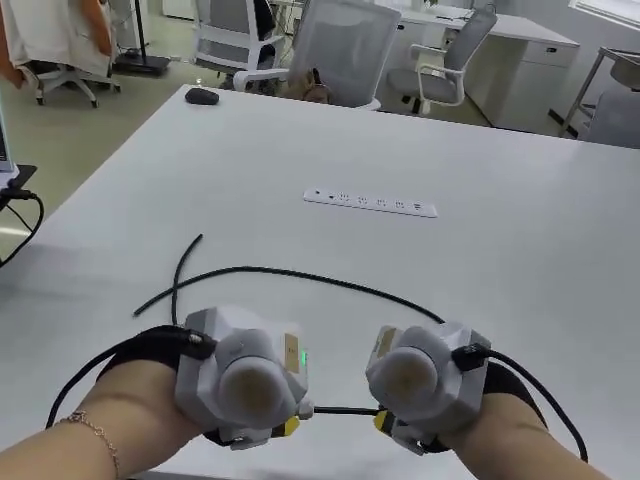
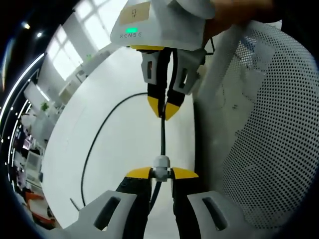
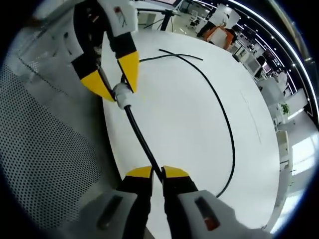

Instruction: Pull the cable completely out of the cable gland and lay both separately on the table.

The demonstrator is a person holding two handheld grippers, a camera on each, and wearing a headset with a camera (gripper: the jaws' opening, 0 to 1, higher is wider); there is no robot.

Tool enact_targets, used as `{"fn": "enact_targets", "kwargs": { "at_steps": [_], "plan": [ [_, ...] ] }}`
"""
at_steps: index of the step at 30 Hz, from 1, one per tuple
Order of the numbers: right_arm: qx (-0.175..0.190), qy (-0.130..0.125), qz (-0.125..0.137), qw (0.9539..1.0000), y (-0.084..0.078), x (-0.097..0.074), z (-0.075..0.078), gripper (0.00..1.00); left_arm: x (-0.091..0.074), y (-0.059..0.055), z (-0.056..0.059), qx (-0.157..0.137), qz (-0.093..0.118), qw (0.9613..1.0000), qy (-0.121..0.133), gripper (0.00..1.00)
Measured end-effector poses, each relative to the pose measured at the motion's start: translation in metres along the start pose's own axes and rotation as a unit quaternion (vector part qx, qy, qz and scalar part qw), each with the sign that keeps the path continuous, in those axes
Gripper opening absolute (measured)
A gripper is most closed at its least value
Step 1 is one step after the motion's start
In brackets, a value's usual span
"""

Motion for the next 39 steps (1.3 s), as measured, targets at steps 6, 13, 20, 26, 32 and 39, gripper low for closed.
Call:
{"fn": "enact_targets", "kwargs": {
  "at_steps": [6,13,20,26,32,39],
  "plan": [
    [0.01,-0.001,-0.016,0.9998,-0.006,0.0,0.002,0.07,0.0,0.0,-0.001,0.0,-0.002,1.0,0.001,0.16],
    [-0.052,0.041,0.074,0.9951,0.031,-0.003,-0.021,0.19,0.0,0.0,0.0,0.004,-0.002,1.0,0.001,0.16],
    [-0.065,0.06,0.132,0.9873,0.048,-0.012,-0.031,0.16,0.0,0.002,0.002,0.014,0.0,0.9999,-0.001,0.16],
    [-0.074,0.061,0.133,0.9865,0.048,-0.012,-0.03,0.05,0.0,0.005,0.004,0.021,0.006,0.9997,-0.005,0.16],
    [-0.063,0.05,0.116,0.99,0.043,-0.009,-0.025,0.05,0.0,0.005,0.002,0.012,0.009,0.9999,-0.001,0.16],
    [-0.058,0.031,0.058,0.9961,0.025,-0.002,-0.018,0.04,-0.001,0.0,0.0,0.006,-0.001,1.0,0.004,0.16]
  ]
}}
Point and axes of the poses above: the centre of the closed fingertips' face, and the gripper's own axes: x roughly forward along the fingers, z roughly to its right, y roughly out of its top, the point moved 5 cm from there along -x, roughly backward along the fingers, and after that the axes turned 3 degrees about -z, right-handed, at the moved point
